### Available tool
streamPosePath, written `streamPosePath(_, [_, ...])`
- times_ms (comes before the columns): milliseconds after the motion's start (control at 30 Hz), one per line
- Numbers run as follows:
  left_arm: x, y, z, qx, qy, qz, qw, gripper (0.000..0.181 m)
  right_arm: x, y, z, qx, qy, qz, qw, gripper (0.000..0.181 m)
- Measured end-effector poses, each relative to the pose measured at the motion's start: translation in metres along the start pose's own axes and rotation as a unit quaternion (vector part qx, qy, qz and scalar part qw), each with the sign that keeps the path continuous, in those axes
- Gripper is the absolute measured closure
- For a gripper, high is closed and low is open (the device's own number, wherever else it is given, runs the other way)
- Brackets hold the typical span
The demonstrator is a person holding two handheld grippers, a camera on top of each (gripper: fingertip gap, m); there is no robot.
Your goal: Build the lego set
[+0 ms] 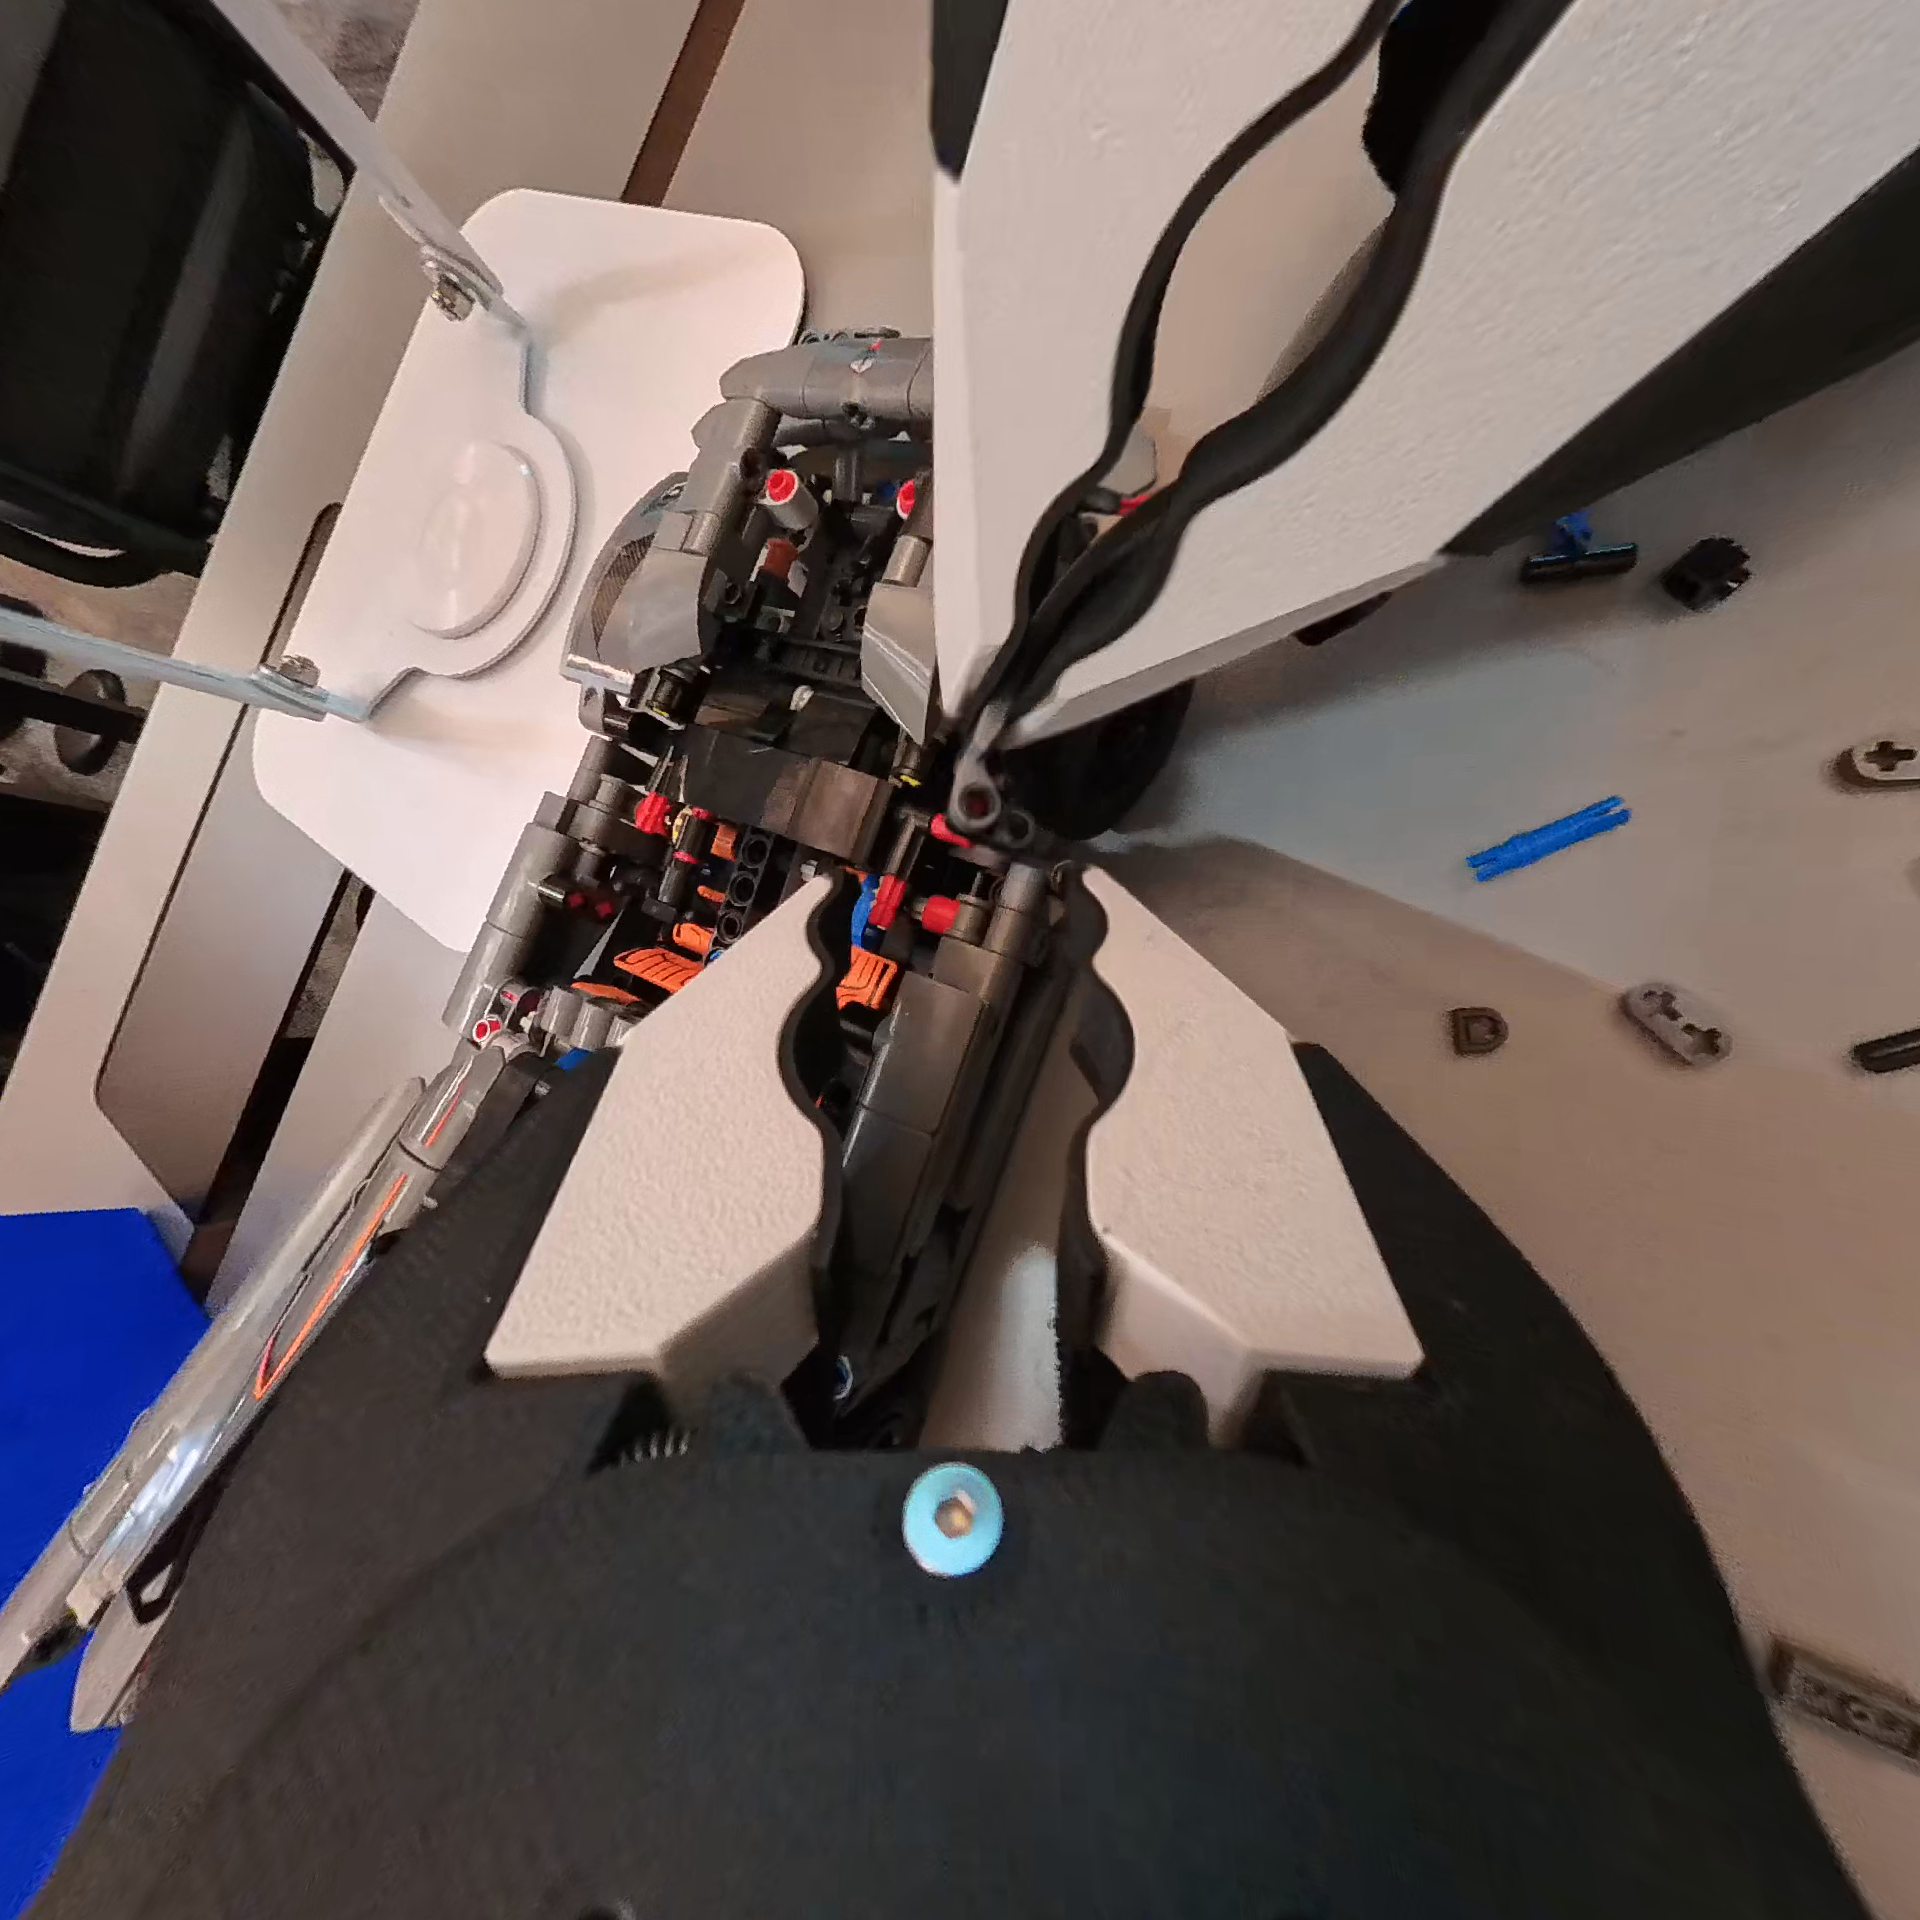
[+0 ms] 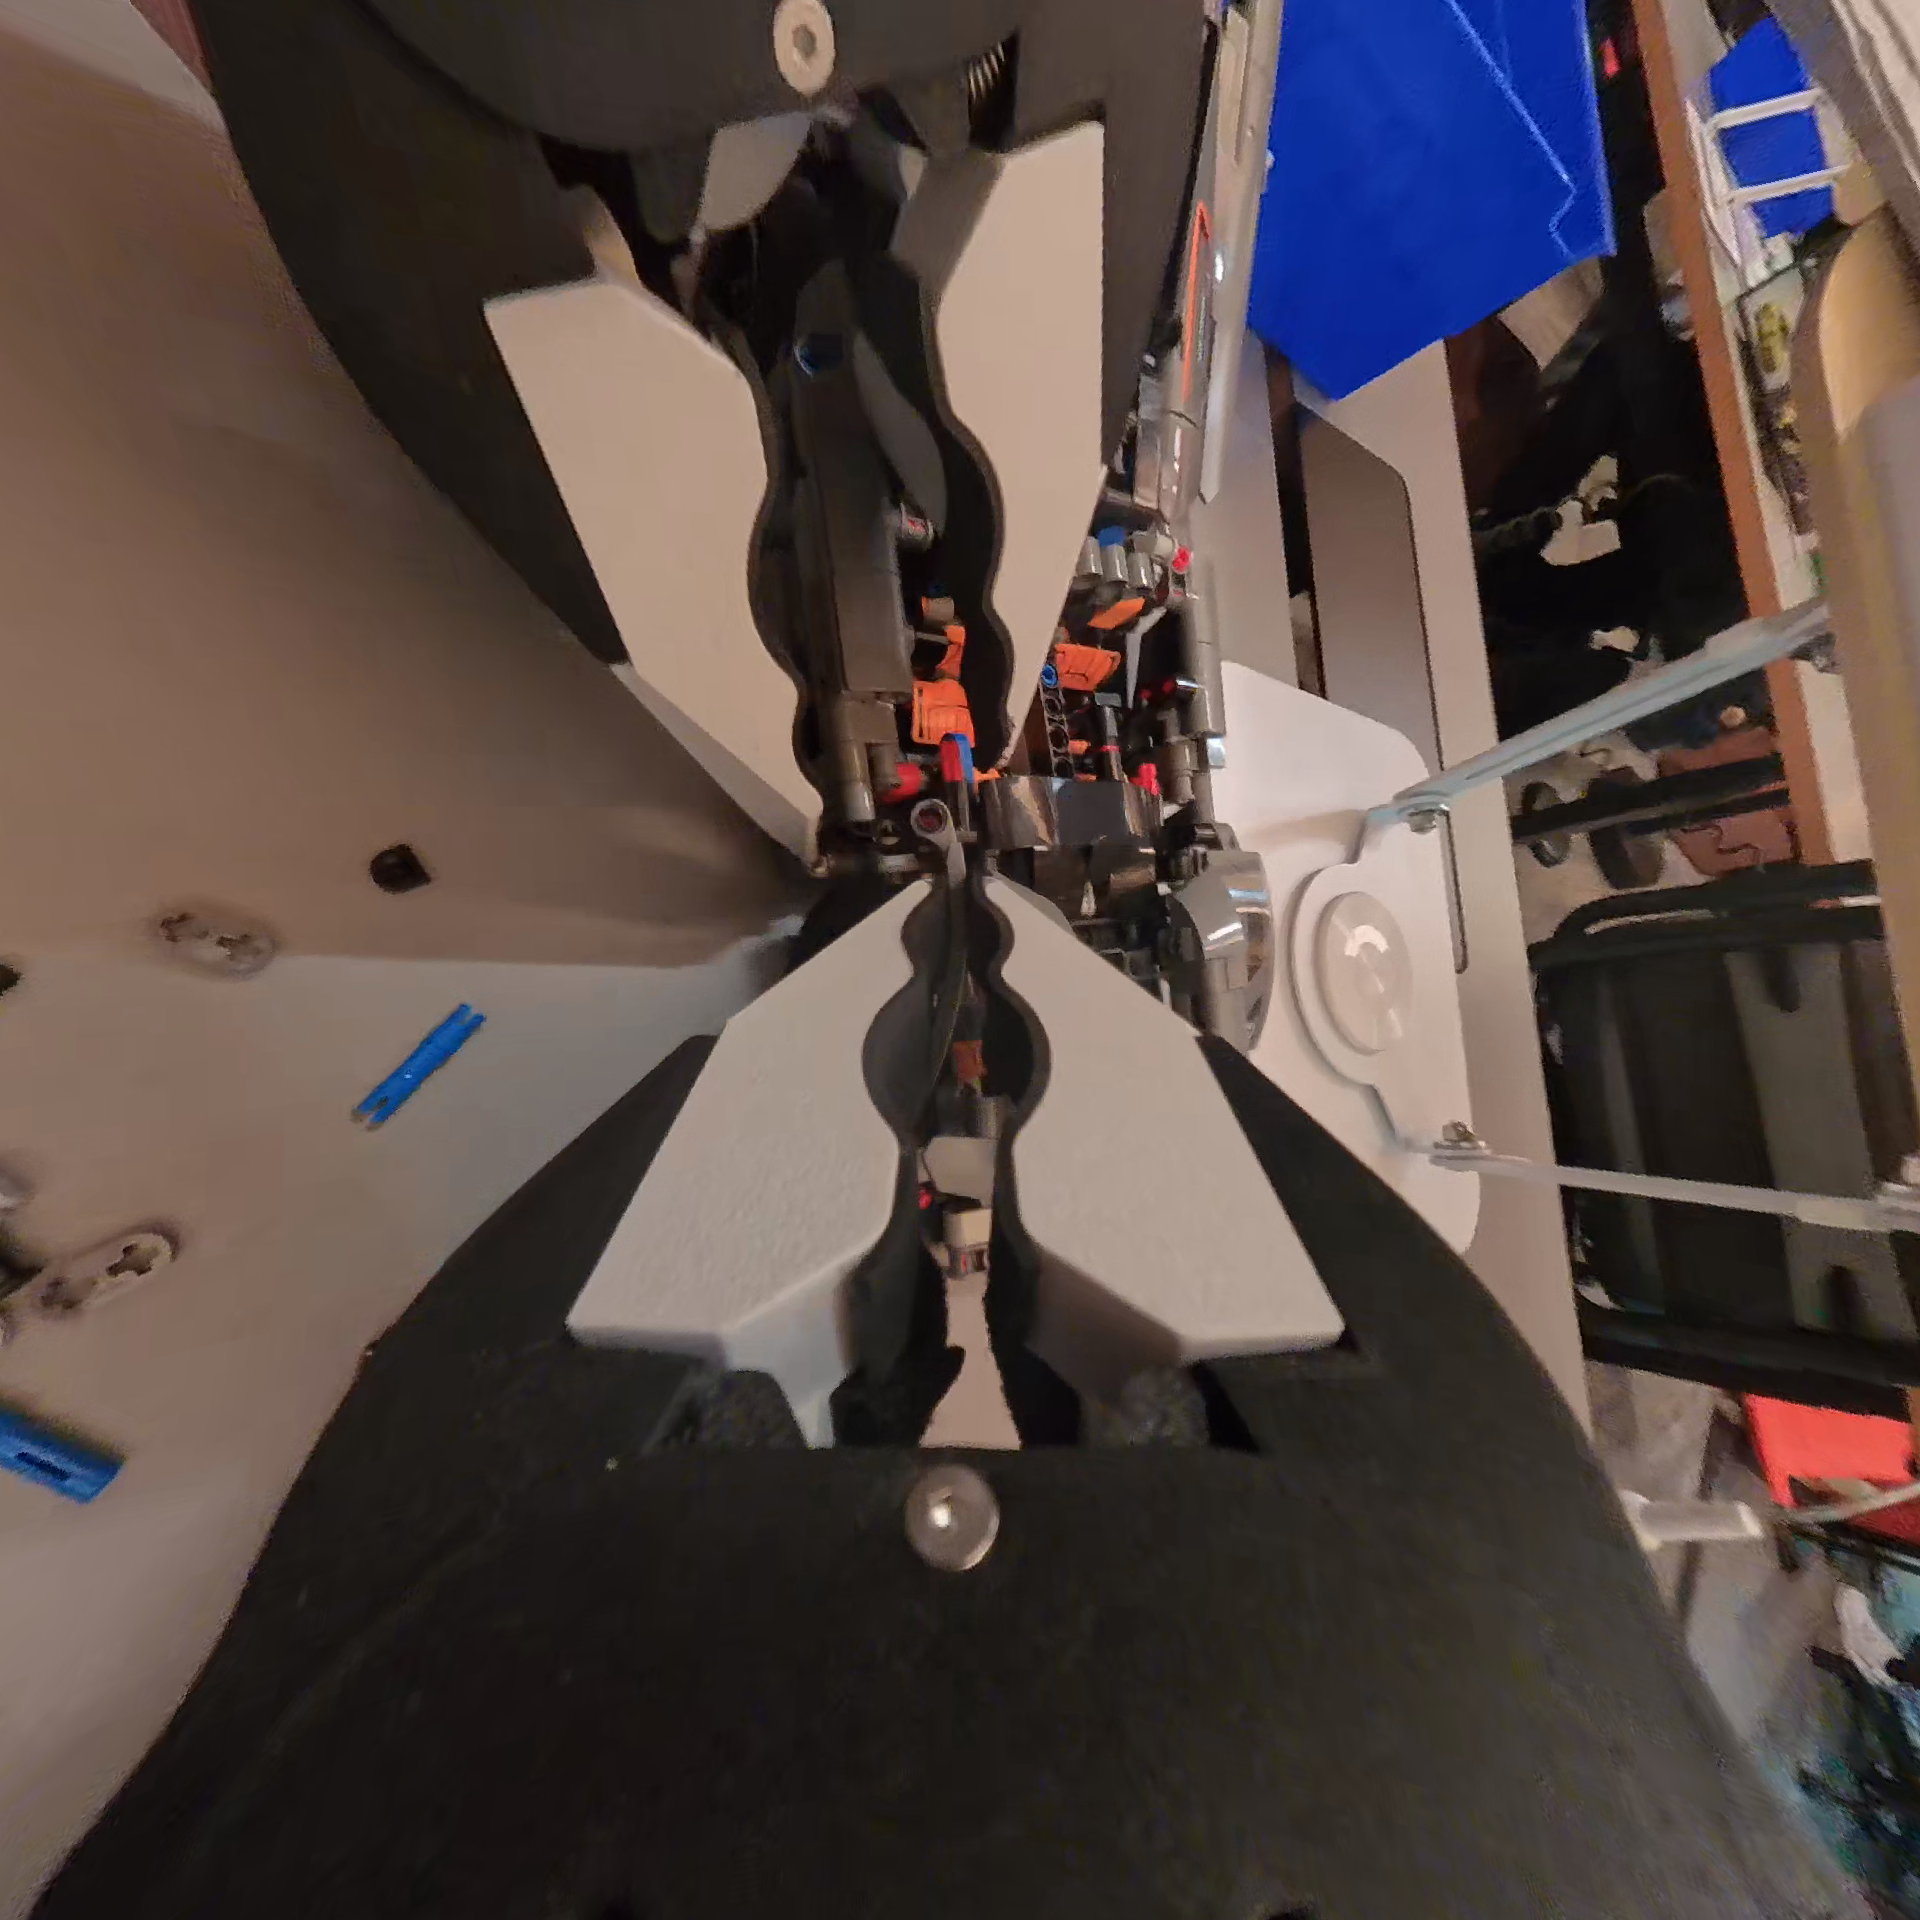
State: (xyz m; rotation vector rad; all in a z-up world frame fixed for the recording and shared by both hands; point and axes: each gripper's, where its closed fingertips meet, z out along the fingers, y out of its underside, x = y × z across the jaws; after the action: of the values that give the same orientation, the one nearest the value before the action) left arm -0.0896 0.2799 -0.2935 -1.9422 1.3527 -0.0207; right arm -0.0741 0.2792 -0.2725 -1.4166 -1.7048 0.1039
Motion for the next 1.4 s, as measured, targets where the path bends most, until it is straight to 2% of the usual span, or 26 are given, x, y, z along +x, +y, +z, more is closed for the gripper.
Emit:
streamPosePath(300, [-0.004, -0.001, 0.001, 0.010, -0.009, -0.014, 1.000, 0.147, 0.001, 0.002, 0.006, -0.006, 0.056, -0.032, 0.998, 0.181])
streamPosePath(600, [-0.007, -0.002, 0.002, 0.022, -0.025, -0.012, 0.999, 0.147, 0.005, 0.003, 0.007, 0.006, 0.076, -0.035, 0.996, 0.181])
streamPosePath(900, [-0.007, -0.002, 0.003, 0.023, -0.027, -0.008, 0.999, 0.148, 0.002, 0.002, 0.007, 0.004, 0.090, -0.093, 0.992, 0.177])
streamPosePath(1167, [-0.007, -0.002, 0.003, 0.023, -0.028, -0.006, 0.999, 0.148, -0.003, 0.001, 0.009, -0.001, 0.066, -0.097, 0.993, 0.175])
streamPosePath(1400, [-0.007, -0.001, 0.002, 0.021, -0.020, -0.005, 1.000, 0.148, -0.001, 0.003, 0.009, 0.007, 0.027, -0.040, 0.999, 0.176])
